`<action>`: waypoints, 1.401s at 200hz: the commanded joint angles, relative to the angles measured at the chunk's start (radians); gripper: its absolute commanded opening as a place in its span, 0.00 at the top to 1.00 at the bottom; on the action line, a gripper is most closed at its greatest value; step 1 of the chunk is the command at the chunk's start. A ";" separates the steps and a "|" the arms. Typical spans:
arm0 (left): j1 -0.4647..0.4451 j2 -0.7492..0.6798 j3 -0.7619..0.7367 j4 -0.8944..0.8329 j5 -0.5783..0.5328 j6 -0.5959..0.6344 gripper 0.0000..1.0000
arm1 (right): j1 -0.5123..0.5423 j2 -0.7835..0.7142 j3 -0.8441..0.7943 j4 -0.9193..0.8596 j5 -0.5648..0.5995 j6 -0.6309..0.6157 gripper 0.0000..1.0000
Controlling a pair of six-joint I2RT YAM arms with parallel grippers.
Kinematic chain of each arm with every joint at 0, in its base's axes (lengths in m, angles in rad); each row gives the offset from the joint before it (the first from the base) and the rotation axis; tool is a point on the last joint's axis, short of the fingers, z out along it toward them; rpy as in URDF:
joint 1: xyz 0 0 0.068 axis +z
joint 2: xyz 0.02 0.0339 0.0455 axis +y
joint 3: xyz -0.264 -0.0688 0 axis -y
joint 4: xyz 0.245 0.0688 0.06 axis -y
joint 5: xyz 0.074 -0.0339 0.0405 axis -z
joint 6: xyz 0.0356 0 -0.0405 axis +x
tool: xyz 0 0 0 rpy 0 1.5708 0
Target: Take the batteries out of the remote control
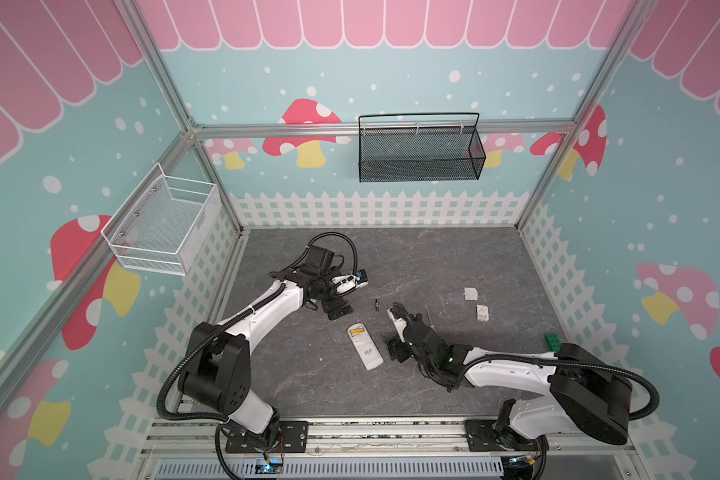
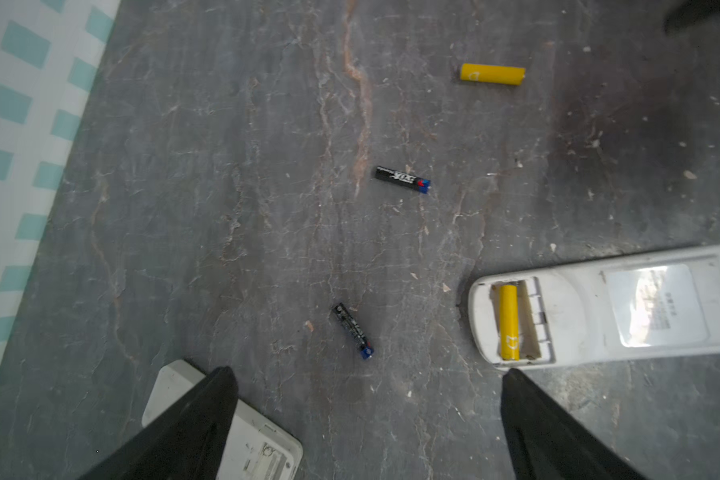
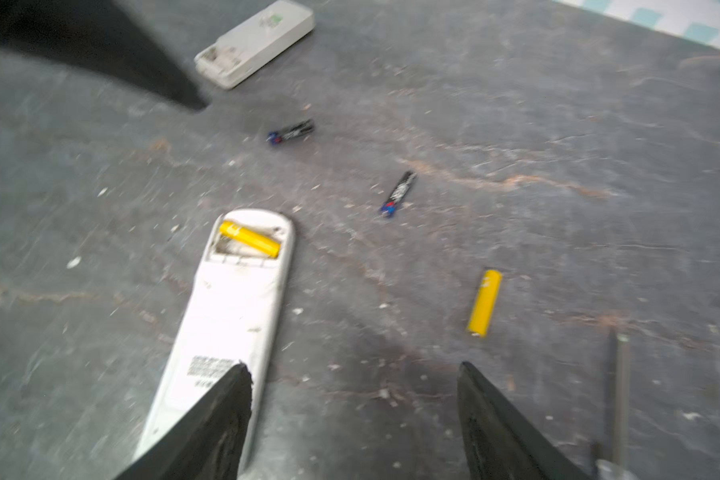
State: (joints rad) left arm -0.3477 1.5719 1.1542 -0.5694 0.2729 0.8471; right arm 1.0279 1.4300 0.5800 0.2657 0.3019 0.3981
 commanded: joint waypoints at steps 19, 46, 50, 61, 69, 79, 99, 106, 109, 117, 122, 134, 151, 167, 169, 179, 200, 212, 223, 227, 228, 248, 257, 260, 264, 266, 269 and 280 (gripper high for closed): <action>0.036 -0.033 -0.013 0.088 -0.011 -0.105 0.01 | 0.118 0.120 0.097 -0.057 -0.007 0.021 0.19; 0.036 -0.033 -0.024 0.103 -0.008 -0.106 0.01 | 0.141 0.183 0.123 -0.043 -0.010 0.030 0.12; 0.037 -0.033 -0.024 0.103 -0.008 -0.106 0.01 | 0.141 0.189 0.124 -0.046 -0.005 0.030 0.12; 0.036 -0.032 -0.020 0.101 -0.009 -0.111 0.01 | 0.141 0.200 0.126 -0.058 0.009 0.040 0.11; 0.037 -0.030 -0.019 0.103 -0.012 -0.111 0.01 | 0.141 0.207 0.125 -0.059 0.009 0.050 0.11; 0.036 -0.030 -0.021 0.107 -0.009 -0.109 0.01 | 0.142 0.222 0.123 -0.045 -0.014 0.057 0.11; 0.036 -0.033 -0.033 0.112 -0.012 -0.106 0.01 | 0.144 0.262 0.139 -0.053 -0.029 0.056 0.11; 0.036 -0.033 -0.032 0.112 -0.015 -0.106 0.01 | 0.144 0.269 0.144 -0.061 -0.024 0.056 0.12; 0.036 -0.033 -0.032 0.111 -0.016 -0.107 0.01 | 0.144 0.272 0.145 -0.061 -0.025 0.056 0.13; 0.036 -0.033 -0.030 0.112 -0.019 -0.104 0.01 | 0.144 0.279 0.144 -0.055 -0.027 0.056 0.14; 0.037 -0.032 -0.031 0.113 -0.017 -0.102 0.01 | 0.145 0.287 0.145 -0.049 -0.031 0.052 0.15; 0.036 -0.032 -0.031 0.115 -0.014 -0.100 0.01 | 0.144 0.307 0.155 -0.050 -0.026 0.044 0.16; 0.037 -0.033 -0.026 0.110 -0.018 -0.105 0.01 | 0.140 0.318 0.161 -0.055 -0.011 0.040 0.19; 0.036 -0.033 -0.017 0.103 -0.016 -0.106 0.01 | 0.131 0.325 0.157 -0.054 -0.004 0.059 0.24; 0.036 -0.033 -0.016 0.103 -0.016 -0.106 0.01 | 0.130 0.327 0.156 -0.054 -0.005 0.061 0.25; 0.037 -0.032 -0.014 0.103 -0.014 -0.106 0.01 | 0.124 0.335 0.157 -0.052 -0.008 0.062 0.31; 0.037 -0.031 -0.005 0.096 -0.023 -0.109 0.01 | 0.106 0.329 0.159 -0.050 -0.035 0.056 0.48; 0.037 -0.029 0.003 0.093 -0.028 -0.110 0.01 | 0.097 0.310 0.142 -0.022 -0.063 0.051 0.61; 0.037 -0.027 0.007 0.096 -0.031 -0.108 0.01 | 0.085 0.292 0.115 0.018 -0.093 0.042 0.66; 0.037 -0.026 0.006 0.097 -0.032 -0.106 0.01 | 0.081 0.288 0.109 0.028 -0.105 0.040 0.67; 0.037 -0.026 0.006 0.097 -0.033 -0.106 0.01 | 0.079 0.285 0.108 0.030 -0.110 0.040 0.67; 0.038 -0.026 0.010 0.093 -0.050 -0.105 0.01 | 0.038 0.241 0.090 0.048 -0.191 0.030 0.67; 0.040 -0.026 0.012 0.092 -0.054 -0.102 0.01 | 0.015 0.209 0.071 0.075 -0.230 0.034 0.67; 0.041 -0.026 0.012 0.092 -0.056 -0.100 0.01 | 0.007 0.196 0.064 0.089 -0.243 0.038 0.67; 0.042 -0.026 0.013 0.093 -0.055 -0.099 0.01 | -0.008 0.182 0.050 0.111 -0.267 0.046 0.67; 0.043 -0.026 0.013 0.094 -0.055 -0.098 0.01 | -0.016 0.174 0.043 0.123 -0.279 0.051 0.67; 0.044 -0.026 0.013 0.093 -0.055 -0.097 0.01 | -0.027 0.167 0.031 0.142 -0.298 0.058 0.67; 0.047 -0.027 0.011 0.095 -0.055 -0.097 0.01 | -0.080 0.133 -0.005 0.208 -0.378 0.094 0.68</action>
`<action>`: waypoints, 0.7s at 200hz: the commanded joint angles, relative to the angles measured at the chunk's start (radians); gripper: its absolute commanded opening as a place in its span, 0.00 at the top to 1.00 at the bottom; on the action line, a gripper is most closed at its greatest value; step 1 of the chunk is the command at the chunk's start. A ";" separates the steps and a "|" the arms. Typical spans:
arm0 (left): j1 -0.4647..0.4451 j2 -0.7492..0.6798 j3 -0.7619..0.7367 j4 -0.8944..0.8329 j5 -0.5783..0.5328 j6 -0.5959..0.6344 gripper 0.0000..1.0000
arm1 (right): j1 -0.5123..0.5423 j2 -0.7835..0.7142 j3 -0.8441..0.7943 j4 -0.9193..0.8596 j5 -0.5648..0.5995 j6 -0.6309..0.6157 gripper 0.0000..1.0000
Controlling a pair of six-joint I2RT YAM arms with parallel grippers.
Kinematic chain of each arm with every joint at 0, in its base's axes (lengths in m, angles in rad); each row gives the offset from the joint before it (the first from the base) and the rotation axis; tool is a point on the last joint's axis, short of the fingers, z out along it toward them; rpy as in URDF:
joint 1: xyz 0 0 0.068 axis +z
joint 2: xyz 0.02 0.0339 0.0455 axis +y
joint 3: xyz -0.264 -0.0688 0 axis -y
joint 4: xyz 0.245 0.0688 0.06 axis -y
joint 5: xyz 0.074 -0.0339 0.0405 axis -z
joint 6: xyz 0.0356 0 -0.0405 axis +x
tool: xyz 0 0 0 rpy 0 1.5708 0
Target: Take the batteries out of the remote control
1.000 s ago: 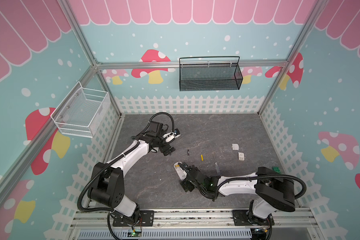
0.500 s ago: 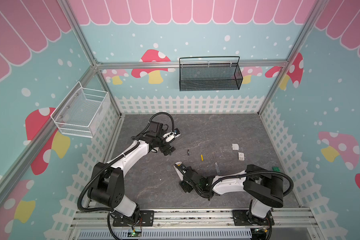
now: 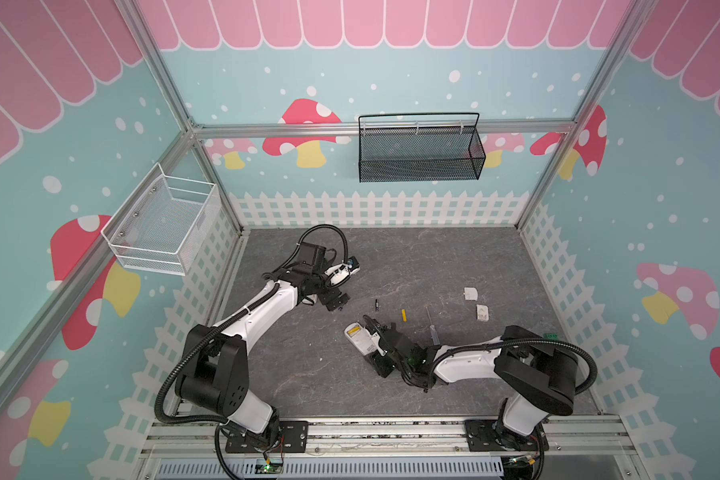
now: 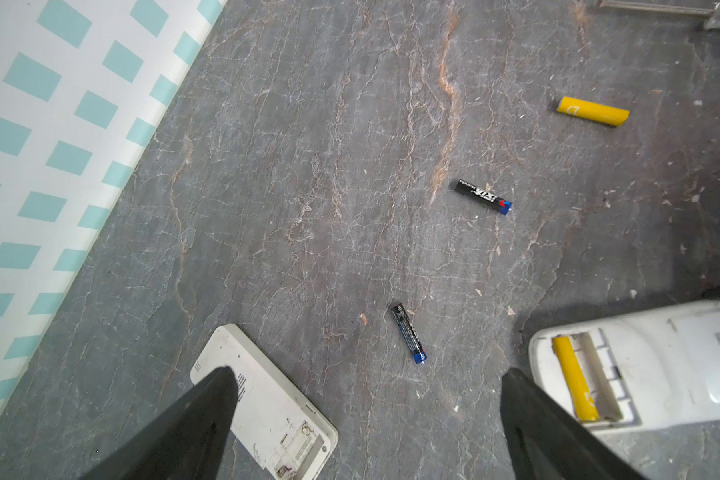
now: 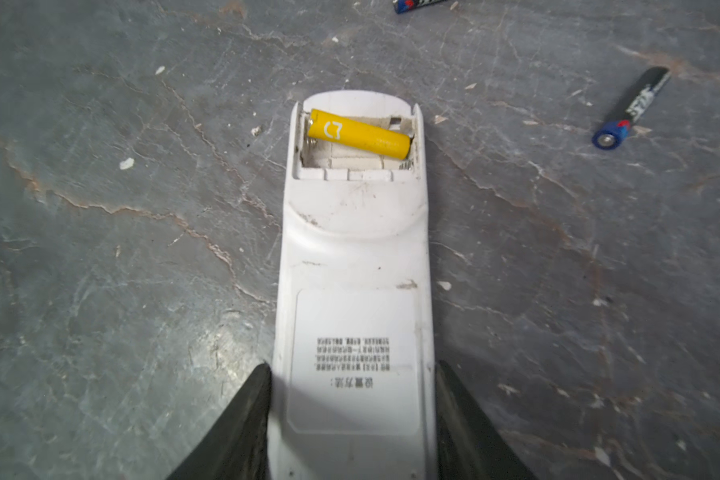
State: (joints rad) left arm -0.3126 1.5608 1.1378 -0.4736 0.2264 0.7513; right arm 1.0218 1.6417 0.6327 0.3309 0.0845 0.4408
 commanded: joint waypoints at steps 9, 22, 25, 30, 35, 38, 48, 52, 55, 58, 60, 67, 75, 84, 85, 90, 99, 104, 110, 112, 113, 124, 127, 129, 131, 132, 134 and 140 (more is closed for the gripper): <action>0.016 -0.020 0.029 -0.004 -0.009 -0.004 0.01 | -0.117 -0.102 -0.083 0.186 -0.218 0.084 0.69; 0.022 -0.022 0.036 -0.015 -0.004 -0.005 0.01 | -0.166 -0.125 -0.098 0.222 -0.306 0.117 0.69; 0.023 -0.024 0.039 -0.016 -0.003 -0.006 0.01 | -0.175 -0.128 -0.101 0.232 -0.329 0.125 0.69; 0.025 -0.026 0.039 -0.019 0.000 -0.002 0.01 | -0.191 -0.128 -0.105 0.249 -0.369 0.137 0.69; 0.028 -0.027 0.041 -0.023 0.005 0.002 0.01 | -0.205 -0.126 -0.105 0.264 -0.402 0.149 0.69; 0.029 -0.028 0.041 -0.027 0.009 0.005 0.01 | -0.214 -0.122 -0.105 0.271 -0.427 0.157 0.69; 0.034 -0.032 0.044 -0.051 0.032 0.024 0.01 | -0.244 -0.105 -0.103 0.300 -0.508 0.190 0.69; 0.035 -0.034 0.046 -0.068 0.045 0.037 0.01 | -0.255 -0.096 -0.102 0.312 -0.542 0.210 0.69; 0.035 -0.034 0.049 -0.081 0.053 0.049 0.01 | -0.264 -0.091 -0.103 0.324 -0.567 0.228 0.69; 0.035 -0.036 0.049 -0.094 0.061 0.061 0.01 | -0.271 -0.085 -0.102 0.335 -0.588 0.246 0.69; 0.035 -0.036 0.050 -0.103 0.067 0.068 0.01 | -0.277 -0.082 -0.103 0.343 -0.600 0.260 0.69; 0.034 -0.038 0.054 -0.138 0.090 0.101 0.01 | -0.295 -0.071 -0.113 0.388 -0.643 0.322 0.68; 0.034 -0.041 0.056 -0.169 0.109 0.137 0.01 | -0.319 -0.051 -0.133 0.471 -0.688 0.406 0.68; 0.035 -0.047 0.051 -0.179 0.119 0.149 0.01 | -0.336 -0.026 -0.147 0.541 -0.734 0.463 0.68; 0.035 -0.047 0.050 -0.179 0.120 0.149 0.01 | -0.338 -0.024 -0.147 0.546 -0.738 0.468 0.68; 0.037 -0.050 0.050 -0.188 0.129 0.153 0.01 | -0.347 -0.010 -0.147 0.562 -0.756 0.485 0.68; 0.043 -0.051 0.056 -0.236 0.161 0.186 0.01 | -0.361 0.010 -0.146 0.575 -0.778 0.517 0.69; 0.045 -0.051 0.066 -0.276 0.180 0.217 0.01 | -0.369 0.018 -0.145 0.585 -0.795 0.537 0.69; 0.046 -0.052 0.079 -0.324 0.197 0.266 0.01 | -0.378 0.026 -0.145 0.603 -0.813 0.564 0.69; 0.046 -0.052 0.081 -0.341 0.201 0.280 0.01 | -0.381 0.028 -0.146 0.611 -0.820 0.572 0.69; 0.046 -0.052 0.083 -0.348 0.204 0.290 0.01 | -0.382 0.028 -0.145 0.616 -0.823 0.576 0.69; 0.046 -0.056 0.095 -0.413 0.221 0.359 0.01 | -0.391 0.041 -0.148 0.667 -0.860 0.615 0.69; 0.045 -0.057 0.095 -0.424 0.226 0.376 0.01 | -0.394 0.045 -0.147 0.678 -0.870 0.621 0.69; 0.045 -0.059 0.098 -0.430 0.231 0.387 0.01 | -0.396 0.049 -0.147 0.683 -0.876 0.623 0.69; 0.047 -0.059 0.099 -0.439 0.238 0.398 0.01 | -0.396 0.050 -0.146 0.689 -0.881 0.627 0.70; 0.046 -0.060 0.100 -0.443 0.243 0.404 0.01 | -0.397 0.050 -0.145 0.691 -0.885 0.629 0.70; 0.046 -0.060 0.102 -0.452 0.249 0.421 0.02 | -0.399 0.052 -0.145 0.696 -0.888 0.632 0.70; 0.045 -0.059 0.106 -0.483 0.276 0.468 0.02 | -0.403 0.058 -0.144 0.706 -0.901 0.639 0.70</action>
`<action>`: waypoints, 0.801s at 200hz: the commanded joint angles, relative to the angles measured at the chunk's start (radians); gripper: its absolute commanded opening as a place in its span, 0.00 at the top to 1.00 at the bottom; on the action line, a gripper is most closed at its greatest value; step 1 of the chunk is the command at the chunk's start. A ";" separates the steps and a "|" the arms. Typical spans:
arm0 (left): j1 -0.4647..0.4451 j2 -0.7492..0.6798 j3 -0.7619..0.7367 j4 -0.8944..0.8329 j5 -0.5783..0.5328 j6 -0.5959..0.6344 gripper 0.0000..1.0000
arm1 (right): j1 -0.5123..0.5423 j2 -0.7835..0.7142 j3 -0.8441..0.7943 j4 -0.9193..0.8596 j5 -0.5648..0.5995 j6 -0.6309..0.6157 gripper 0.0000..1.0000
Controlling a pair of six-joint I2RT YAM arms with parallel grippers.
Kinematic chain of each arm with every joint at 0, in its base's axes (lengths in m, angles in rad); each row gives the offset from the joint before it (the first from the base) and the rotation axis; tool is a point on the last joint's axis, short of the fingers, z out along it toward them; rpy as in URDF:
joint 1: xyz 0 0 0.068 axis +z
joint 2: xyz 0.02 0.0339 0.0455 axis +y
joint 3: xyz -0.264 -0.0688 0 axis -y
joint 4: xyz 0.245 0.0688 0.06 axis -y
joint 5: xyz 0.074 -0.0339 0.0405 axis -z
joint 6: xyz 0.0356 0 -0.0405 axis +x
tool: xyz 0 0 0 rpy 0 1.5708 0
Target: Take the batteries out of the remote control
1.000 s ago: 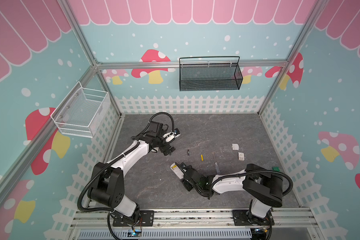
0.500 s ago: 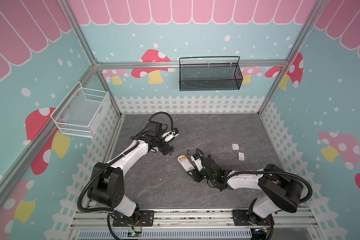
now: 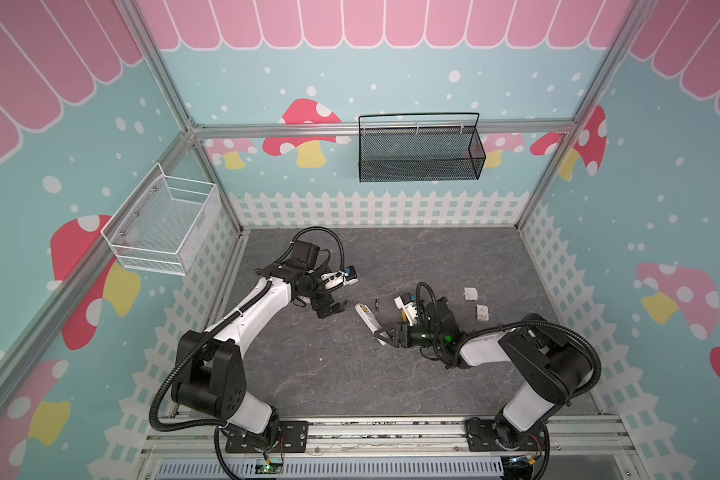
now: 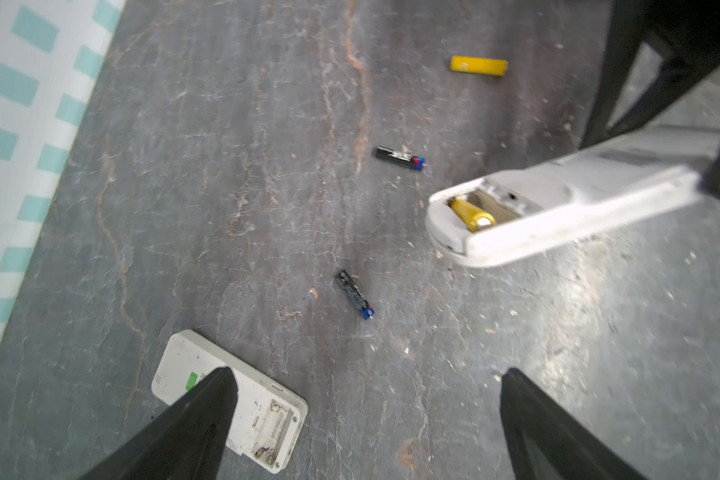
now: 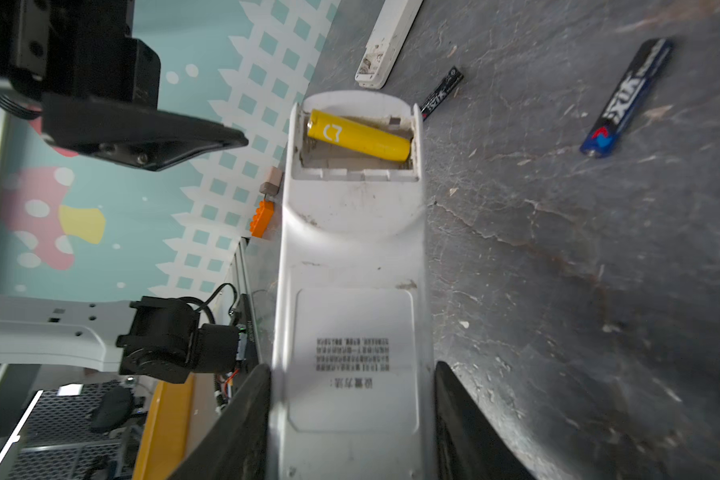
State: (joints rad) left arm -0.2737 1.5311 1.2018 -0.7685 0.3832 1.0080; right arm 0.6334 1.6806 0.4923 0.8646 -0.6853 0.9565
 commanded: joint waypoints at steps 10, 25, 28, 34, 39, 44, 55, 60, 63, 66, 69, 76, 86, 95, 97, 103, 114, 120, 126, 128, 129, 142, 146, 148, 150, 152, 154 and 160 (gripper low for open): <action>-0.004 -0.022 0.054 -0.234 0.151 0.304 0.02 | -0.023 0.023 0.001 0.178 -0.144 0.140 0.70; -0.033 0.002 0.078 -0.247 0.142 0.388 0.04 | -0.030 0.019 0.003 0.180 -0.153 0.153 0.71; -0.043 0.008 0.084 -0.248 0.129 0.399 0.04 | -0.029 0.019 0.004 0.182 -0.156 0.154 0.70; -0.062 0.019 0.100 -0.247 0.104 0.420 0.05 | -0.030 0.024 0.005 0.183 -0.163 0.153 0.70; -0.073 0.026 0.108 -0.245 0.086 0.444 0.06 | -0.029 0.030 0.008 0.184 -0.169 0.154 0.70; -0.081 0.032 0.121 -0.246 0.073 0.463 0.06 | -0.029 0.038 0.010 0.184 -0.174 0.158 0.70; -0.100 0.049 0.154 -0.241 0.048 0.472 0.07 | -0.035 0.062 0.013 0.195 -0.181 0.187 0.70; -0.107 0.053 0.171 -0.241 0.042 0.471 0.07 | -0.038 0.072 0.013 0.205 -0.180 0.215 0.70; -0.113 0.055 0.180 -0.242 0.041 0.473 0.07 | -0.040 0.079 0.012 0.215 -0.181 0.231 0.70; -0.119 0.055 0.188 -0.243 0.038 0.479 0.07 | -0.041 0.084 0.010 0.226 -0.181 0.245 0.70; -0.125 0.055 0.197 -0.248 0.039 0.488 0.07 | -0.043 0.090 0.009 0.237 -0.181 0.256 0.70; -0.132 0.057 0.219 -0.269 0.050 0.517 0.07 | -0.043 0.099 0.007 0.255 -0.183 0.275 0.70; -0.160 0.070 0.251 -0.313 0.070 0.577 0.07 | -0.044 0.109 0.008 0.270 -0.186 0.290 0.70; -0.182 0.085 0.273 -0.352 0.082 0.631 0.07 | -0.043 0.118 0.011 0.277 -0.191 0.301 0.70; -0.188 0.090 0.276 -0.357 0.082 0.640 0.07 | -0.044 0.119 0.011 0.276 -0.193 0.304 0.70; -0.205 0.098 0.283 -0.364 0.077 0.661 0.07 | -0.044 0.120 0.012 0.282 -0.192 0.312 0.70; -0.231 0.118 0.285 -0.367 0.066 0.691 0.07 | -0.043 0.114 0.008 0.295 -0.192 0.330 0.70; -0.247 0.128 0.285 -0.367 0.056 0.705 0.07 | -0.044 0.108 0.006 0.298 -0.192 0.335 0.70; -0.258 0.138 0.282 -0.367 0.045 0.720 0.08 | -0.044 0.103 0.005 0.300 -0.194 0.339 0.70; -0.262 0.141 0.282 -0.367 0.043 0.726 0.08 | -0.043 0.102 0.005 0.301 -0.195 0.339 0.70; -0.264 0.143 0.282 -0.367 0.042 0.728 0.08 | -0.043 0.101 0.005 0.301 -0.195 0.339 0.70; -0.283 0.164 0.282 -0.362 0.034 0.745 0.09 | -0.044 0.102 0.005 0.298 -0.204 0.343 0.70; -0.289 0.169 0.282 -0.360 0.031 0.744 0.09 | -0.045 0.103 0.004 0.298 -0.204 0.344 0.70; -0.292 0.172 0.283 -0.358 0.030 0.744 0.09 | -0.045 0.103 0.003 0.300 -0.204 0.346 0.70; -0.296 0.174 0.282 -0.356 0.029 0.744 0.10 | -0.045 0.104 0.002 0.299 -0.204 0.348 0.70; -0.297 0.176 0.282 -0.354 0.028 0.744 0.10 | -0.045 0.104 0.002 0.299 -0.204 0.350 0.70; -0.299 0.179 0.282 -0.352 0.027 0.745 0.11 | -0.045 0.105 0.002 0.298 -0.203 0.351 0.70; -0.304 0.186 0.280 -0.347 0.019 0.745 0.12 | -0.047 0.103 0.000 0.299 -0.204 0.356 0.70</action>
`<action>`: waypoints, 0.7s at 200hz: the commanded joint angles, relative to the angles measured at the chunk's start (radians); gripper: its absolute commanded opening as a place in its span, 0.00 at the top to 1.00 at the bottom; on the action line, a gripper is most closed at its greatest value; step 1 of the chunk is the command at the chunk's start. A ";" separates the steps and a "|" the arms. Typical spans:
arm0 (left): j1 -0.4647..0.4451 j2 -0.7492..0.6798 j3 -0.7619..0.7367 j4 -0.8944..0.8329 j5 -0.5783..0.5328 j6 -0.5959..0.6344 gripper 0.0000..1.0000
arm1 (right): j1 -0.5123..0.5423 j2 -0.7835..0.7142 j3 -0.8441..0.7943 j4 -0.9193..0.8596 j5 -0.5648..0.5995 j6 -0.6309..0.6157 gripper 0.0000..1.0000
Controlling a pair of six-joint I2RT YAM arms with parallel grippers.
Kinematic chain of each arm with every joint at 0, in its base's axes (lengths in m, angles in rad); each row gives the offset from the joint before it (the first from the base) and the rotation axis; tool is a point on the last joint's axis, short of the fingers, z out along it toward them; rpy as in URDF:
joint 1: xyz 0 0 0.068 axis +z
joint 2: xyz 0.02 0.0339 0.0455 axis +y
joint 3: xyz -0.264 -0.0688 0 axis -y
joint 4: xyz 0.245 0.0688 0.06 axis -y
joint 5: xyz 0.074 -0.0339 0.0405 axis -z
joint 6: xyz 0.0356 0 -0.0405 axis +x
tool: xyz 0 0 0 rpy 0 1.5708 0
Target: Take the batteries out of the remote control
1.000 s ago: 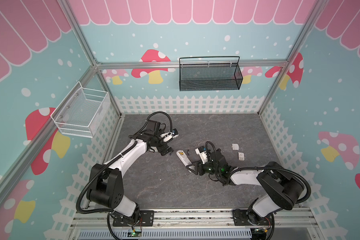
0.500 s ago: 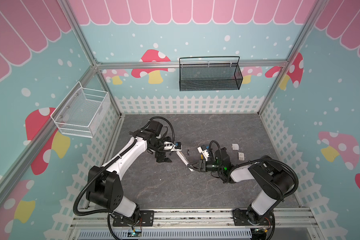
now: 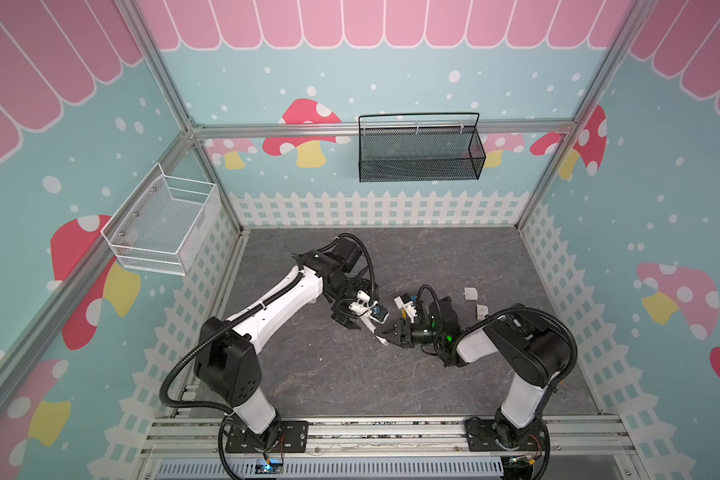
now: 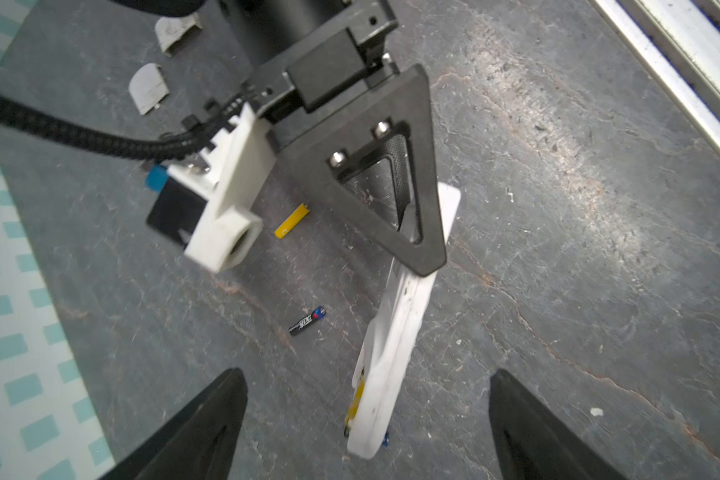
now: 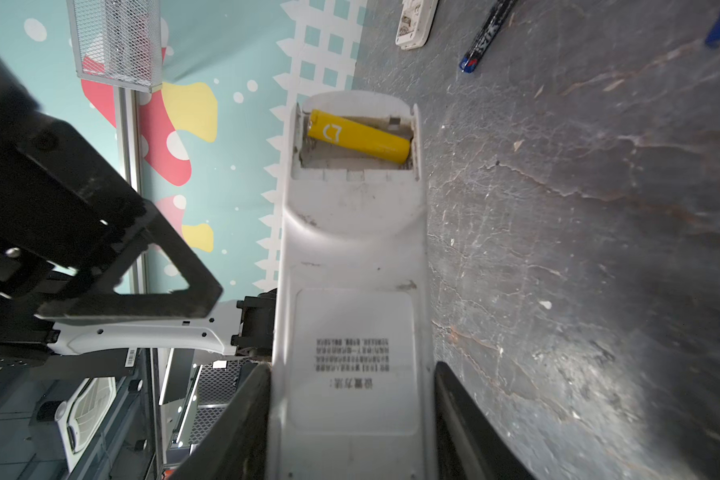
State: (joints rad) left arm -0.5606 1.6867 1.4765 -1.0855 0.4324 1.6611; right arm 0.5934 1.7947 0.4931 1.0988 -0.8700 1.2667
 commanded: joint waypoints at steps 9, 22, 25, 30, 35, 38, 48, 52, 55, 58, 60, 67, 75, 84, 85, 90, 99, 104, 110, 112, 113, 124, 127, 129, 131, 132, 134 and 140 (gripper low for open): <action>-0.023 0.040 0.002 -0.022 -0.048 0.093 0.14 | -0.007 -0.014 0.002 0.064 -0.024 0.041 0.71; -0.026 0.054 -0.004 -0.012 -0.065 0.098 0.18 | -0.007 -0.017 0.007 0.063 -0.034 0.031 0.71; -0.025 0.057 -0.006 -0.010 -0.068 0.099 0.19 | -0.006 -0.016 0.009 0.064 -0.037 0.031 0.71; -0.026 0.061 -0.010 -0.006 -0.073 0.104 0.19 | -0.007 -0.014 0.011 0.063 -0.040 0.030 0.71; -0.025 0.066 -0.011 -0.006 -0.076 0.111 0.19 | -0.008 -0.012 0.012 0.063 -0.041 0.032 0.71; -0.027 0.068 -0.013 -0.005 -0.077 0.115 0.20 | -0.007 -0.012 0.014 0.063 -0.041 0.034 0.71; -0.026 0.076 -0.016 -0.004 -0.079 0.122 0.22 | -0.007 -0.012 0.016 0.063 -0.041 0.035 0.71; -0.025 0.080 -0.016 -0.004 -0.080 0.121 0.23 | -0.007 -0.014 0.015 0.063 -0.042 0.034 0.71; -0.027 0.082 -0.016 -0.004 -0.081 0.123 0.24 | -0.007 -0.014 0.016 0.063 -0.044 0.032 0.71; -0.028 0.083 -0.016 -0.005 -0.083 0.123 0.24 | -0.007 -0.013 0.015 0.063 -0.045 0.029 0.71; -0.029 0.084 -0.017 -0.003 -0.085 0.125 0.25 | -0.007 -0.014 0.016 0.062 -0.046 0.029 0.71; -0.029 0.089 -0.021 -0.003 -0.091 0.134 0.26 | -0.009 -0.011 0.018 0.064 -0.052 0.022 0.71; -0.029 0.095 -0.027 0.006 -0.094 0.138 0.28 | -0.008 -0.002 0.020 0.064 -0.058 0.017 0.71; -0.029 0.102 -0.037 0.015 -0.095 0.140 0.29 | -0.009 0.006 0.021 0.063 -0.060 0.017 0.71; -0.029 0.103 -0.037 0.016 -0.095 0.141 0.30 | -0.009 0.006 0.021 0.063 -0.060 0.018 0.71; -0.028 0.106 -0.040 0.019 -0.095 0.142 0.32 | -0.010 0.009 0.022 0.063 -0.058 0.019 0.71; -0.034 0.113 -0.041 0.021 -0.099 0.139 0.37 | -0.009 0.004 0.020 0.067 -0.057 0.020 0.71; -0.038 0.114 -0.043 0.023 -0.102 0.136 0.41 | -0.010 0.001 0.019 0.070 -0.058 0.019 0.71; -0.039 0.115 -0.045 0.026 -0.100 0.131 0.44 | -0.010 -0.002 0.018 0.071 -0.060 0.013 0.71; -0.041 0.116 -0.046 0.029 -0.099 0.131 0.44 | -0.010 -0.004 0.017 0.070 -0.060 0.010 0.71; -0.041 0.116 -0.046 0.029 -0.098 0.130 0.45 | -0.010 -0.003 0.017 0.070 -0.060 0.009 0.71; -0.042 0.116 -0.057 0.034 -0.093 0.135 0.45 | -0.012 0.000 0.015 0.070 -0.060 0.007 0.71; -0.042 0.117 -0.060 0.038 -0.091 0.137 0.45 | -0.011 0.001 0.014 0.071 -0.059 0.009 0.71; -0.043 0.116 -0.062 0.039 -0.092 0.137 0.45 | -0.011 0.003 0.013 0.071 -0.058 0.011 0.71; -0.044 0.117 -0.063 0.040 -0.091 0.137 0.45 | -0.012 0.004 0.012 0.071 -0.059 0.011 0.71; -0.044 0.117 -0.063 0.040 -0.091 0.137 0.45 | -0.011 0.005 0.012 0.071 -0.059 0.012 0.71; -0.046 0.117 -0.065 0.042 -0.091 0.136 0.45 | -0.013 0.006 0.012 0.070 -0.058 0.014 0.71; -0.049 0.117 -0.068 0.046 -0.093 0.133 0.45 | -0.013 0.008 0.012 0.071 -0.056 0.014 0.71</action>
State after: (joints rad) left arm -0.5961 1.7962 1.4303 -1.0504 0.3435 1.7367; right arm 0.5877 1.7947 0.4934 1.1088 -0.9146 1.2793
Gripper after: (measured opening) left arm 0.550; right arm 0.543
